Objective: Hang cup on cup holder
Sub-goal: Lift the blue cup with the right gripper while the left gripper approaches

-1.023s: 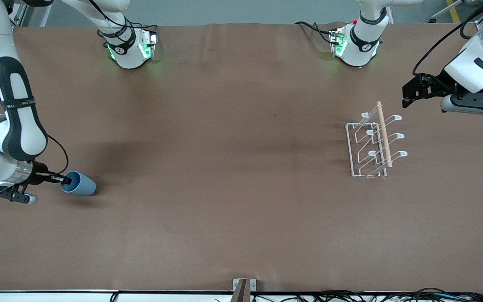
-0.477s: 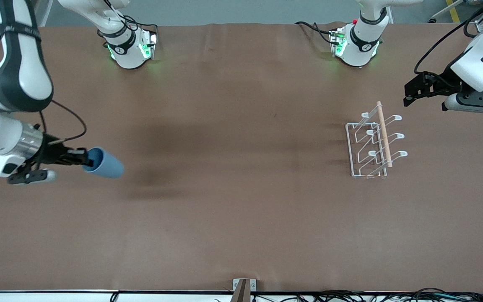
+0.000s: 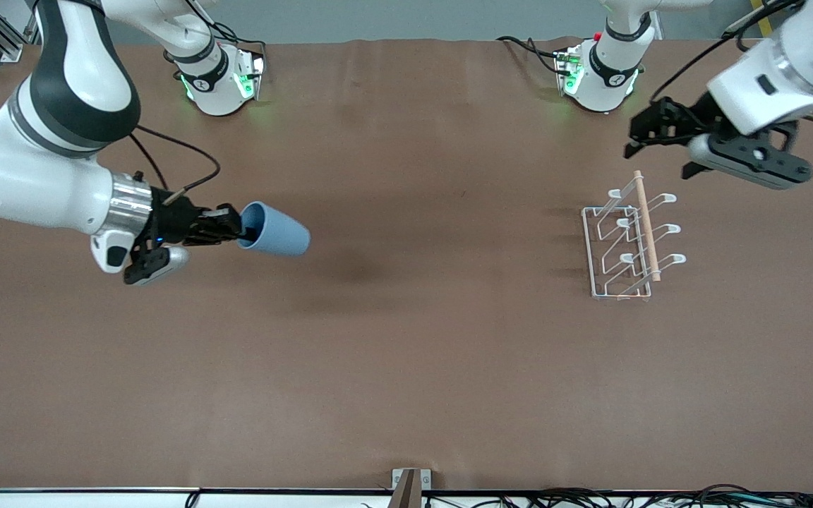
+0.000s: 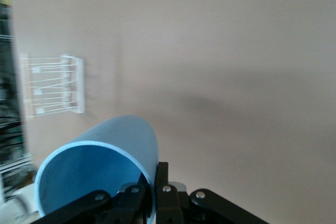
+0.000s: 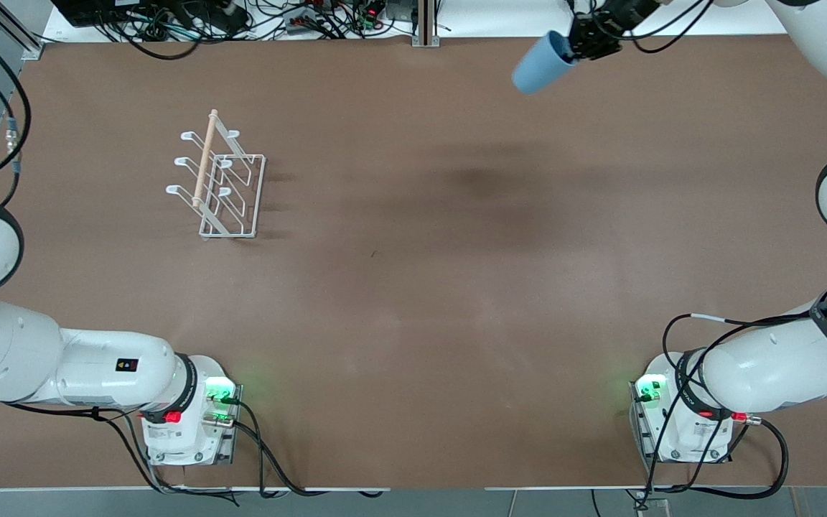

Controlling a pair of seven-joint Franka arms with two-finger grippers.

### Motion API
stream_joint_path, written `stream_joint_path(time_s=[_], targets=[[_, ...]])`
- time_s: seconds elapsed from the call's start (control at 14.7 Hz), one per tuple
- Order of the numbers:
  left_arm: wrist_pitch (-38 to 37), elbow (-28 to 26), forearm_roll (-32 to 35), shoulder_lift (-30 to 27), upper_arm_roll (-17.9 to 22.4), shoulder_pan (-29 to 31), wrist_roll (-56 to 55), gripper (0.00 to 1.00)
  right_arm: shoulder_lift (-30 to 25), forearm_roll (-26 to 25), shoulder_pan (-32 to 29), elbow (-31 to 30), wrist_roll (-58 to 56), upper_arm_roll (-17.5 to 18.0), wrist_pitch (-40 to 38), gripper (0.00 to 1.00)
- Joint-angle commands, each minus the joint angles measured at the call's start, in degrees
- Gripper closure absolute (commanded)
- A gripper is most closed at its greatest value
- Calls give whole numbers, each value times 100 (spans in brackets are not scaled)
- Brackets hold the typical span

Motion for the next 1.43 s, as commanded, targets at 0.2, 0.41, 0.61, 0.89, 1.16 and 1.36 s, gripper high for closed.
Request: stream_joint_path(time_s=[0.2, 0.41, 0.61, 0.89, 1.16, 1.36], targets=[[383, 338, -36, 40, -1586, 1, 31, 0, -65, 1476, 507, -63, -11, -59, -25, 100], [858, 373, -28, 251, -2114, 1, 285, 0, -38, 1820, 770, -54, -11, -68, 11, 100], [1279, 487, -28, 532, -2553, -104, 418, 0, -3, 2198, 911, -37, -19, -68, 11, 100], [2097, 522, -27, 989, -2634, -245, 1136, 0, 6, 2269, 1104, -28, -11, -59, -7, 100], [2642, 522, 34, 1332, -2634, -473, 1375, 0, 6, 2462, 1254, -28, -11, -68, -16, 100], [2802, 513, 262, 1499, -2634, -509, 1613, 0, 6, 2507, 1272, -19, -20, -68, -7, 100]])
